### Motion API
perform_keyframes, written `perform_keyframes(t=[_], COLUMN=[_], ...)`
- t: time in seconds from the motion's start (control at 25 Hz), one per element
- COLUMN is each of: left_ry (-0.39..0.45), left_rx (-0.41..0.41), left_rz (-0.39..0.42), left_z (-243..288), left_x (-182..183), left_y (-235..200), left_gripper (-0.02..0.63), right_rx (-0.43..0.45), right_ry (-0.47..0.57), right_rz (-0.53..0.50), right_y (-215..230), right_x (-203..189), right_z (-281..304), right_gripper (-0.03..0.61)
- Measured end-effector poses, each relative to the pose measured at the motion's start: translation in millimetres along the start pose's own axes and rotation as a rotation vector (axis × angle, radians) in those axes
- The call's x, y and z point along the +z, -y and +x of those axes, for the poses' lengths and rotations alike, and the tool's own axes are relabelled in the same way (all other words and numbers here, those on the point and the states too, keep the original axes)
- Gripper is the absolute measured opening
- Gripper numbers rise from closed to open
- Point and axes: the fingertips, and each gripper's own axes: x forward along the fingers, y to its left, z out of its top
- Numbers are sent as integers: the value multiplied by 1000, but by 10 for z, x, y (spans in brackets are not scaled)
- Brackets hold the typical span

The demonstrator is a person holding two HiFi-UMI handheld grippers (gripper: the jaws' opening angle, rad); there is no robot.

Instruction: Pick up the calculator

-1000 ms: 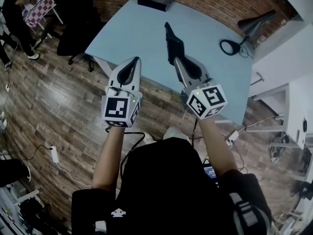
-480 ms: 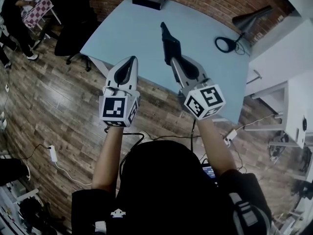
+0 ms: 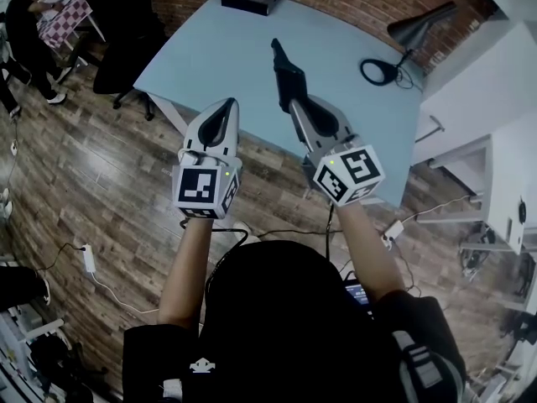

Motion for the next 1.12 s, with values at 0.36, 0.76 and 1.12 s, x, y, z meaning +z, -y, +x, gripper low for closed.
perform_keyframes(t=[0.36, 0.76, 1.12], left_ry=[6, 3, 13], left_rx=[-11, -12, -30], left_rz=[16, 23, 40], left_z=[-195, -496, -639], left_x=[84, 109, 174], left_y=[318, 587, 872], left_gripper=[8, 8, 8], right_rx=[7, 17, 21], right_ry=[7, 14, 16], right_rz=[1, -2, -5], right_y=[-74, -264, -358], right_x=[47, 89, 121], right_z=[-349, -671, -968], right_gripper=[46, 46, 46])
